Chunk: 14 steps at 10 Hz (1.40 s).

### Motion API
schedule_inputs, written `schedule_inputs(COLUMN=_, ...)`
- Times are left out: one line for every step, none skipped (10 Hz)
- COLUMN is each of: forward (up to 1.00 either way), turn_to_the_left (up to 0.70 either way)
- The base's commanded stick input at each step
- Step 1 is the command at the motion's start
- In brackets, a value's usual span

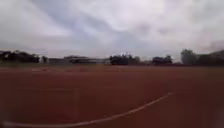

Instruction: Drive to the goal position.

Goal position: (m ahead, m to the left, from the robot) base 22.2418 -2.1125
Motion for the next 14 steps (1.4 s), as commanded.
schedule_inputs(forward=0.7, turn_to_the_left=0.0)
schedule_inputs(forward=0.7, turn_to_the_left=0.0)
schedule_inputs(forward=0.7, turn_to_the_left=0.0)
schedule_inputs(forward=0.7, turn_to_the_left=0.0)
schedule_inputs(forward=0.7, turn_to_the_left=0.0)
schedule_inputs(forward=0.7, turn_to_the_left=0.0)
schedule_inputs(forward=0.7, turn_to_the_left=0.0)
schedule_inputs(forward=0.7, turn_to_the_left=0.0)
schedule_inputs(forward=0.7, turn_to_the_left=0.0)
schedule_inputs(forward=0.7, turn_to_the_left=0.0)
schedule_inputs(forward=0.7, turn_to_the_left=0.0)
schedule_inputs(forward=0.7, turn_to_the_left=0.0)
schedule_inputs(forward=0.7, turn_to_the_left=0.0)
schedule_inputs(forward=0.7, turn_to_the_left=0.0)
